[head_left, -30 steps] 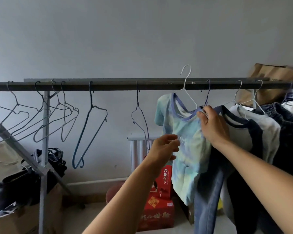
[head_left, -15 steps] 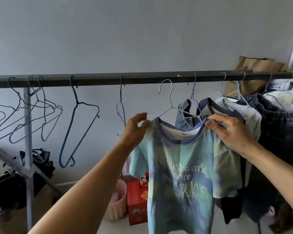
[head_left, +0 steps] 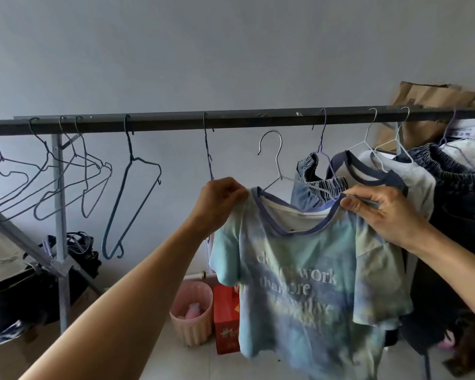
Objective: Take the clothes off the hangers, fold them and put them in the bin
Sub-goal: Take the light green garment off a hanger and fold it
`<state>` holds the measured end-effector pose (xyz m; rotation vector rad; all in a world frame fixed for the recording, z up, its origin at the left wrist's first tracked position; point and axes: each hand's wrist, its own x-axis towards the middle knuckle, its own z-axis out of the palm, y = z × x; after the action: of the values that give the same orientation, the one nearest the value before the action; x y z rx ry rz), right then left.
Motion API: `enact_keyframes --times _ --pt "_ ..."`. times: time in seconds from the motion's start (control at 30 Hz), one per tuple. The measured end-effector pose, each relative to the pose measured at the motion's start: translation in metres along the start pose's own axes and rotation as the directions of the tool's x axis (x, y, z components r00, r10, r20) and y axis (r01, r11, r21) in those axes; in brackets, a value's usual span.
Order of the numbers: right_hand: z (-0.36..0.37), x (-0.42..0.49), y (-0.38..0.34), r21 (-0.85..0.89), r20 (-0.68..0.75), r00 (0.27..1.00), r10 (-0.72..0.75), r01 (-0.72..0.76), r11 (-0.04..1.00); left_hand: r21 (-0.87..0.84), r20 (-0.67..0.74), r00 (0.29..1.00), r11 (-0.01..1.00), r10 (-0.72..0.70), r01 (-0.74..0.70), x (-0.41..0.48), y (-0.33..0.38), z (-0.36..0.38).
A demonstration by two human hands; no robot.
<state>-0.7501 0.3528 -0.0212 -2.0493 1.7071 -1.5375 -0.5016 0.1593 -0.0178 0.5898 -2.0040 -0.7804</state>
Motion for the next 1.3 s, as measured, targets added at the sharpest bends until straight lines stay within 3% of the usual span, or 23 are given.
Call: enact_keyframes --times 0.13,0.23,0.3,0.47,0.67,0.8,0.9,0.97,1.07,1.2,1.3 --pt "0.009 0.002 -0.011 0.005 0.046 0.999 -0.013 0.013 1.000 -0.110 -0.008 0.998 0.992 0.064 -0.064 -0.007 0.032 0.012" --pt "0.014 0.002 -0.013 -0.019 -0.027 0.998 -0.050 0.049 0.999 0.138 -0.016 0.989 0.980 0.144 -0.141 -0.011 0.033 0.011" --pt "0.017 0.000 -0.011 -0.092 -0.098 0.992 -0.082 0.073 0.993 0.211 -0.037 0.986 0.966 0.163 -0.151 -0.017 0.030 0.009" --pt "0.017 -0.007 -0.007 -0.311 -0.217 0.968 -0.126 0.054 0.949 0.153 -0.171 0.977 0.983 0.125 -0.099 -0.022 0.030 0.001" --pt "0.009 -0.020 0.010 -0.399 -0.344 0.934 -0.098 -0.051 0.916 0.122 -0.260 0.963 0.992 0.068 -0.037 -0.021 0.017 -0.015" --pt "0.019 -0.020 0.006 -0.468 -0.312 0.950 0.031 -0.181 0.865 -0.021 -0.366 0.930 0.999 -0.036 0.030 -0.023 0.017 -0.007" --pt "0.026 -0.019 0.009 -0.384 -0.285 0.950 0.128 -0.235 0.893 -0.102 -0.369 0.926 0.993 -0.087 0.052 -0.025 0.017 -0.002" --pt "0.029 -0.015 0.007 -0.077 -0.323 0.916 0.240 -0.278 0.957 -0.079 -0.320 0.944 0.995 -0.080 0.057 -0.027 0.016 0.002" --pt "0.032 -0.006 0.001 0.268 -0.253 0.896 0.366 -0.298 0.916 -0.088 -0.275 0.958 0.995 -0.077 0.054 -0.031 0.013 0.009" --pt "0.036 0.001 0.003 0.355 -0.245 0.882 0.403 -0.305 0.884 -0.160 -0.230 0.969 0.986 -0.091 0.055 -0.033 0.011 0.016" --pt "0.034 0.008 0.008 0.200 -0.254 0.893 0.371 -0.326 0.924 -0.207 -0.170 0.982 0.977 -0.080 0.044 -0.036 0.011 0.022"
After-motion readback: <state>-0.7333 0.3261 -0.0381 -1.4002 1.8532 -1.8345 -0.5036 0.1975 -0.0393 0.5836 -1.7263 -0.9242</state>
